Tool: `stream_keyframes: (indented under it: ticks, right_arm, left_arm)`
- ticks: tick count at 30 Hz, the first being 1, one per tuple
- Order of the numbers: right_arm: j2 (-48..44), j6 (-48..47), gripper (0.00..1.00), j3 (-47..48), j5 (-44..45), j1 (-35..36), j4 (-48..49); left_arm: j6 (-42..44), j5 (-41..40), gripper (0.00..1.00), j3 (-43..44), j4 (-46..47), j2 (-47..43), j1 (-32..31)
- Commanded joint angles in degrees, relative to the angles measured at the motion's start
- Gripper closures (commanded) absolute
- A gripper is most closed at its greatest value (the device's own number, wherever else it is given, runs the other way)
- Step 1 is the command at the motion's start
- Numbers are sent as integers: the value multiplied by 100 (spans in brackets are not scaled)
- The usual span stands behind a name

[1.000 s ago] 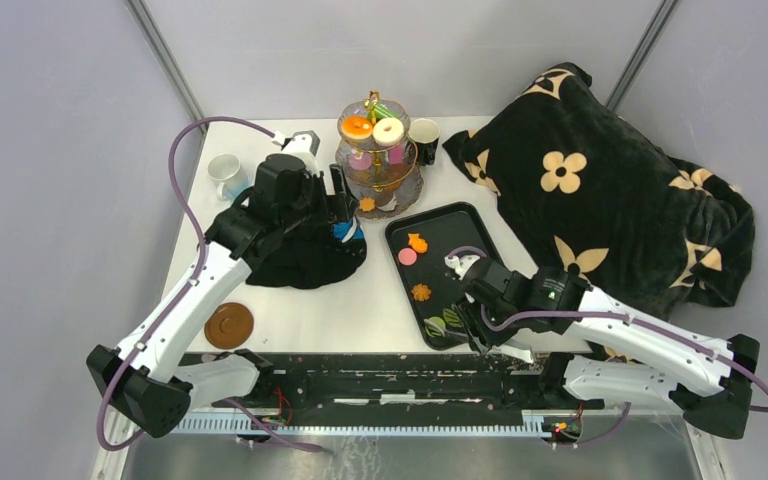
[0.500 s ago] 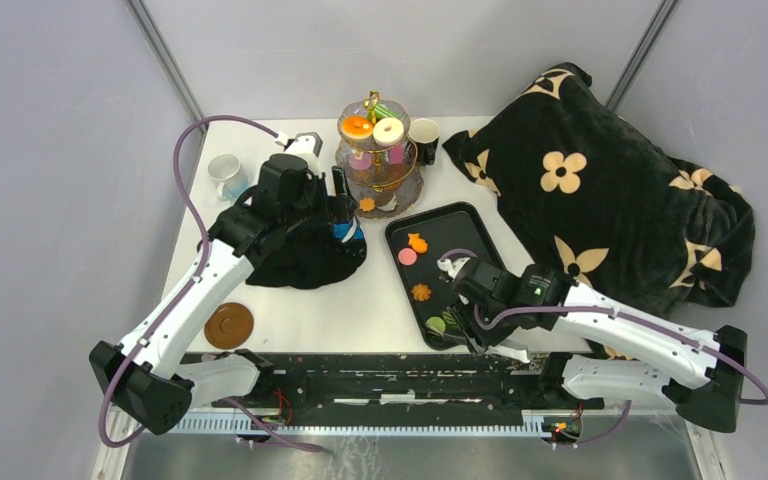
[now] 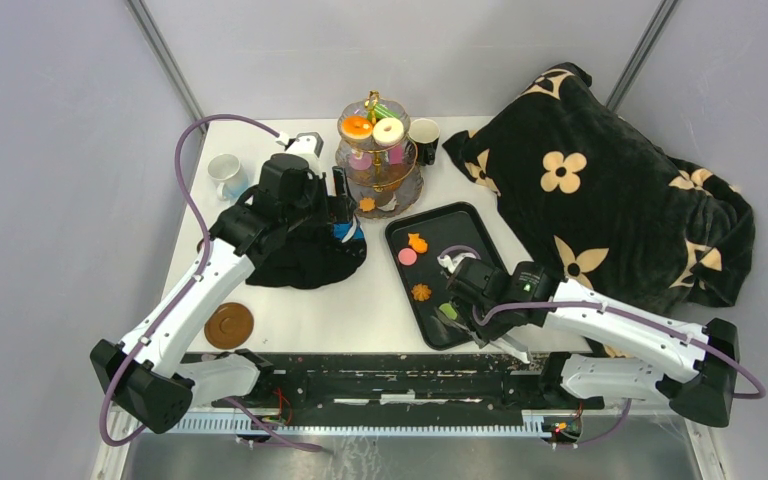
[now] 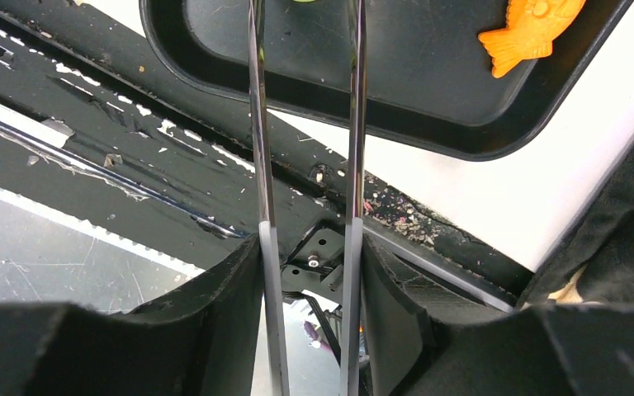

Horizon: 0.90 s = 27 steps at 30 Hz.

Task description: Serve the afternoon tea

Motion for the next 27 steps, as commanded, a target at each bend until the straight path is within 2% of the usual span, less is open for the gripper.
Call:
stream_keyframes:
  ticks: [1, 5, 10, 20, 27]
  right_arm:
    - [59, 43, 51, 208, 182, 20, -1]
    - [98, -5, 46, 180, 58, 22, 53]
    - [149, -12, 46, 178, 69, 17, 67]
    - [-6, -16, 64, 282, 219, 17, 88]
    - [-265, -44, 72, 927, 1100, 14, -357]
  left_arm:
    - [245, -59, 8, 194, 75, -16, 3]
    - [242, -68, 8, 172, 75, -22, 3]
    - [238, -77, 8, 150, 75, -35, -2]
    - [234, -142, 8, 132, 76, -61, 4]
    - [120, -60, 6, 235, 81, 11, 55]
